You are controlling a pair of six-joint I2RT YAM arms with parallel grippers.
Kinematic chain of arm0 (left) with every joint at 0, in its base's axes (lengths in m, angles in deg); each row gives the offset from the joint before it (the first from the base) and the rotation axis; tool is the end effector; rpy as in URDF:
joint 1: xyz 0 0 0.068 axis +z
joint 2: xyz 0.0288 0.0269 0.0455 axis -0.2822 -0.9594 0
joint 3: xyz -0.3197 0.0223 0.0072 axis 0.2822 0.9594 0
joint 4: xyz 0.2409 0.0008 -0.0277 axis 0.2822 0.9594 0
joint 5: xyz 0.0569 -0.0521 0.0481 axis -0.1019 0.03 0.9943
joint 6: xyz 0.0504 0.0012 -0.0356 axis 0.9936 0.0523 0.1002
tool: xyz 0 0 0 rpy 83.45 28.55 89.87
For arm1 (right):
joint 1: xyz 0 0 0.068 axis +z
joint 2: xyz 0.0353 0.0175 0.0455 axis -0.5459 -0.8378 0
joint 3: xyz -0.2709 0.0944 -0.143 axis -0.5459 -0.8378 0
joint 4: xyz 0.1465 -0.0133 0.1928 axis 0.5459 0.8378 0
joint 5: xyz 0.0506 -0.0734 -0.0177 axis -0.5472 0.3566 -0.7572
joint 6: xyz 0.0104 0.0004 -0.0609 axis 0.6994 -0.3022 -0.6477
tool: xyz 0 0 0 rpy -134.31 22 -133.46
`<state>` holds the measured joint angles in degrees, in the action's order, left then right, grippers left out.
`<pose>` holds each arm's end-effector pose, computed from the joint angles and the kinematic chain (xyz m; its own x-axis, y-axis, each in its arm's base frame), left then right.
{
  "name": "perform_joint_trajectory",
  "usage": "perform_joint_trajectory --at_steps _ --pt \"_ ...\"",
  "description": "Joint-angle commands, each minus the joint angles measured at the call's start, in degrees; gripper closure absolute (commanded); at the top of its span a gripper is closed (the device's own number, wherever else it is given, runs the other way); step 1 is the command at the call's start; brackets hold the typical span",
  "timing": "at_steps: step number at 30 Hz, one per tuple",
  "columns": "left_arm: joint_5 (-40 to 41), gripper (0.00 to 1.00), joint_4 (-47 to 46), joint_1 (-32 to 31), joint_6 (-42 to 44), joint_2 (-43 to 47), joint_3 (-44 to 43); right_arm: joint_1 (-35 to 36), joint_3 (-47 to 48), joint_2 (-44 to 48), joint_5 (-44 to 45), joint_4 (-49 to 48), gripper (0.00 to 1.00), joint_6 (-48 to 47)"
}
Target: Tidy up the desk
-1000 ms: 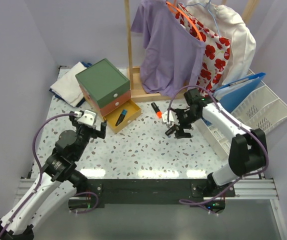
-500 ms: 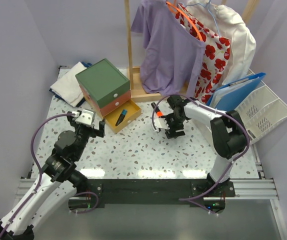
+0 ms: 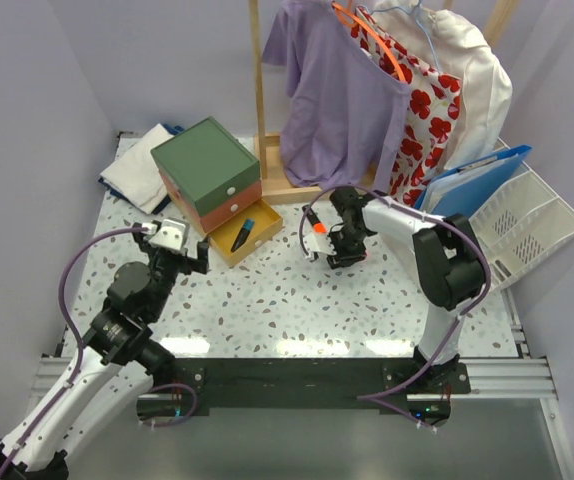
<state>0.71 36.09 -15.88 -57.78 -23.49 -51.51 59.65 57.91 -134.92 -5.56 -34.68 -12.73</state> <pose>0.0680 -0.0242 0.3248 -0.0085 0.1125 -0.9936 0.2143 0.9708 0.1081 0.3054 0.1645 0.2098 0.2921 -0.9257 -0.2404 -0.9564 -0.2816 -0.0780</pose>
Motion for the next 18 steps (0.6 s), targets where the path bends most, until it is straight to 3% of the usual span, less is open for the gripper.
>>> perform_joint_trajectory --at_steps 1,4,8,11,18 --pt "1.17 0.0 -2.85 0.28 -0.18 0.74 0.02 0.15 1.51 -2.65 -0.14 1.18 0.88 3.93" --pt "1.43 0.0 -2.85 0.28 -0.27 0.91 0.11 1.38 2.74 -1.77 -1.2 1.01 1.0 9.64" --pt "1.96 0.0 -3.02 0.28 -0.09 1.18 0.11 5.59 5.72 1.65 -0.33 1.01 1.0 19.56" --pt "3.01 0.0 -2.93 0.28 -0.09 1.61 0.02 10.6 9.4 2.45 5.54 1.8 1.0 23.09" --pt "9.69 0.0 -3.2 0.28 -0.09 4.6 0.55 21.15 23.12 0.87 14.95 2.95 1.0 24.24"
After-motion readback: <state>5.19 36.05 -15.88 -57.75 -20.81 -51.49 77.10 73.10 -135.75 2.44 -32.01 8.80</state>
